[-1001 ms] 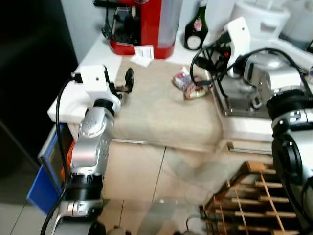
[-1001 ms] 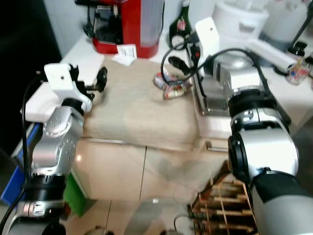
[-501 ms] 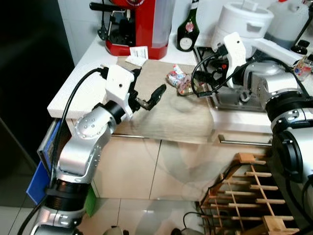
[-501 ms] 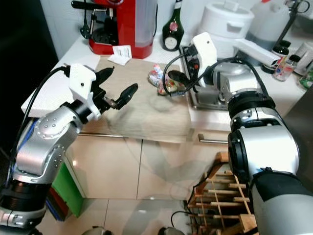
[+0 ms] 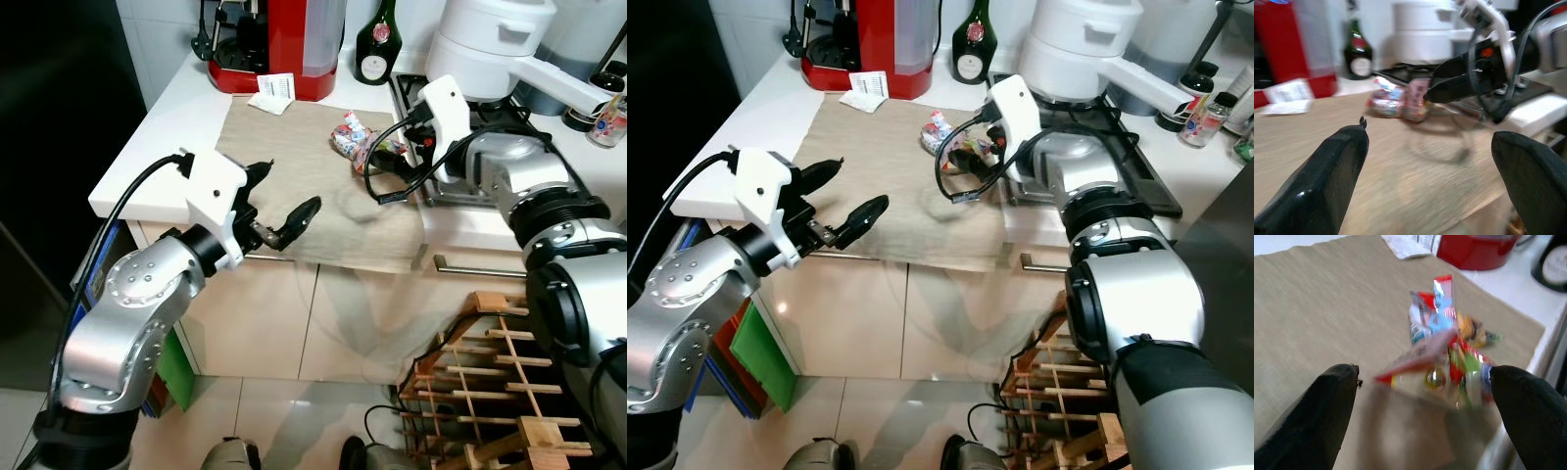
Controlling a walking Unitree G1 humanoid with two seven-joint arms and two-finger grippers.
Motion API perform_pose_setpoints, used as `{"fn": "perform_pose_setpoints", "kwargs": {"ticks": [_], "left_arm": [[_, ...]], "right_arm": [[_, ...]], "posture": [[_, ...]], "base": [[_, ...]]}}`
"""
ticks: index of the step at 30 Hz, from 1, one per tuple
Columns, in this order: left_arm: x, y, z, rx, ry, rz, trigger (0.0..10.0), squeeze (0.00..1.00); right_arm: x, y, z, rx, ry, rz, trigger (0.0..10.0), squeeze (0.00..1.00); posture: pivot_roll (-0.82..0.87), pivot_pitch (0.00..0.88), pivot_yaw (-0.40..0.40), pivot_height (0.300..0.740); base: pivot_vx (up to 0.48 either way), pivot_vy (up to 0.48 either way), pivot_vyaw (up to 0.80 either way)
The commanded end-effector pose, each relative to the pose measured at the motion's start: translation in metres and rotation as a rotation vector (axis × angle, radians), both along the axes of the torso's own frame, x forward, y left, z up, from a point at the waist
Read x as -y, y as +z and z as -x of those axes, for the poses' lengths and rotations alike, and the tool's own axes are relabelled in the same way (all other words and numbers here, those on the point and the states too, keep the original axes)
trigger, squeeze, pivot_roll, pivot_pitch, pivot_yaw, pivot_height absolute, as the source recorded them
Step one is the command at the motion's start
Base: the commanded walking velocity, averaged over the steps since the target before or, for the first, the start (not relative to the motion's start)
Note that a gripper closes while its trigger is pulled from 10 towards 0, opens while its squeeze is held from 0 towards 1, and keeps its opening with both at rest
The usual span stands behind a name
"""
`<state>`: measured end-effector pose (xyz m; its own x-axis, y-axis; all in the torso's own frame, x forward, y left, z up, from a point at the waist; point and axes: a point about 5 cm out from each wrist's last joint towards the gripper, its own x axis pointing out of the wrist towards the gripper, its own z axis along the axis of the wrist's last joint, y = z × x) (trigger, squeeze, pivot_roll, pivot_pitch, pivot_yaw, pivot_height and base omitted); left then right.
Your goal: Restocking fridge
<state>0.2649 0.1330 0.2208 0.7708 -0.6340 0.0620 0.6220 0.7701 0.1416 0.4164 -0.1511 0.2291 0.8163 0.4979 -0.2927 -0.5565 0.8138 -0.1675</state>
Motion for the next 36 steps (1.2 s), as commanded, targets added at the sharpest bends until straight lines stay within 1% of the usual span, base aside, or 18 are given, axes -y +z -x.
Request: {"fn": "perform_pose_setpoints", "kwargs": {"ticks": [1,4,6,9,10,12,15,17,18,19,20,23,25,29,32,34,35,36], "left_arm": [[0.0,-0.001,0.006,-0.019,-0.003,0.001,10.0,0.0],[-0.006,-0.002,0.005,-0.037,0.101,0.058,10.0,0.0],[-0.009,-0.004,0.003,-0.05,0.175,0.104,10.0,0.0],[-0.006,-0.007,-0.001,-0.049,0.257,0.157,10.0,0.0],[-0.006,-0.007,-0.001,-0.049,0.257,0.157,10.0,0.0],[0.0,-0.005,-0.003,-0.014,0.296,0.175,10.0,0.0],[0.004,-0.003,-0.006,0.005,0.308,0.177,10.0,0.0],[0.007,-0.003,-0.012,0.026,0.326,0.19,10.0,0.0],[0.008,-0.003,-0.014,0.028,0.327,0.199,10.0,0.0],[0.008,-0.003,-0.015,0.037,0.328,0.193,10.0,0.0],[0.008,-0.001,-0.018,0.043,0.329,0.188,10.0,0.0],[0.01,0.0,-0.023,0.071,0.295,0.12,10.0,0.0],[0.01,0.0,-0.027,0.075,0.276,0.079,10.0,0.0],[0.009,0.004,-0.033,0.09,0.252,0.049,10.0,0.0],[0.007,0.011,-0.04,0.107,0.225,0.057,10.0,0.0],[0.005,0.014,-0.047,0.081,0.259,0.166,10.0,0.0],[0.006,0.014,-0.048,0.081,0.29,0.215,10.0,0.0],[0.006,0.014,-0.048,0.081,0.29,0.215,10.0,0.0]], "right_arm": [[-0.007,0.014,-0.004,0.081,-0.035,-0.009,10.0,0.0],[-0.012,0.034,-0.008,0.222,-0.099,-0.132,10.0,0.0],[-0.013,0.042,-0.008,0.289,-0.125,-0.167,10.0,0.0],[-0.011,0.043,-0.005,0.385,-0.154,-0.212,10.0,0.0],[-0.011,0.043,-0.005,0.385,-0.154,-0.212,10.0,0.0],[-0.012,0.043,0.003,0.499,-0.2,-0.269,10.0,0.0],[-0.01,0.044,0.01,0.566,-0.249,-0.319,10.0,0.0],[-0.002,0.023,0.042,0.687,-0.41,-0.36,10.0,0.0],[0.001,0.011,0.057,0.709,-0.473,-0.361,10.0,0.0],[0.005,-0.002,0.07,0.709,-0.528,-0.35,10.0,0.0],[0.007,-0.009,0.075,0.702,-0.556,-0.342,10.0,0.0],[0.013,-0.054,0.097,0.564,-0.624,-0.333,10.0,0.0],[0.017,-0.067,0.105,0.513,-0.65,-0.322,10.0,0.0],[0.022,-0.069,0.111,0.504,-0.695,-0.309,10.0,0.0],[0.016,-0.062,0.112,0.519,-0.706,-0.313,10.0,0.0],[0.007,-0.054,0.111,0.537,-0.662,-0.306,10.0,0.0],[0.002,-0.044,0.11,0.578,-0.598,-0.285,10.0,0.0],[0.002,-0.044,0.11,0.578,-0.598,-0.285,10.0,0.0]], "posture": [[0.19,0.105,-0.083,0.74],[0.21,0.067,-0.078,0.74],[0.2,0.038,-0.077,0.74],[0.19,0.0,-0.085,0.74],[0.19,0.0,-0.085,0.74],[0.17,0.0,-0.095,0.74],[0.16,0.0,-0.097,0.74],[0.12,0.0,-0.09,0.74],[0.11,0.0,-0.087,0.74],[0.1,0.0,-0.078,0.74],[0.08,0.0,-0.058,0.74],[0.06,0.0,-0.031,0.74],[0.05,0.0,-0.009,0.74],[0.05,0.0,0.015,0.74],[0.04,0.0,0.043,0.74],[0.02,0.0,0.054,0.74],[0.02,0.0,0.051,0.74],[0.02,0.0,0.051,0.74]], "base": [[0.0,0.0,0.0],[0.0,0.0,0.0],[0.0,0.0,0.0],[0.0,0.0,0.0],[0.0,0.0,0.0],[0.0,0.0,0.0],[0.0,0.0,0.0],[0.0,0.0,0.0],[0.0,0.0,0.0],[0.0,0.0,0.0],[0.0,0.0,0.0],[0.0,0.0,0.0],[0.0,0.0,0.0],[0.0,0.0,0.0],[0.0,0.0,0.0],[0.157,0.0,0.0],[0.431,0.0,0.0],[0.431,0.0,0.0]]}}
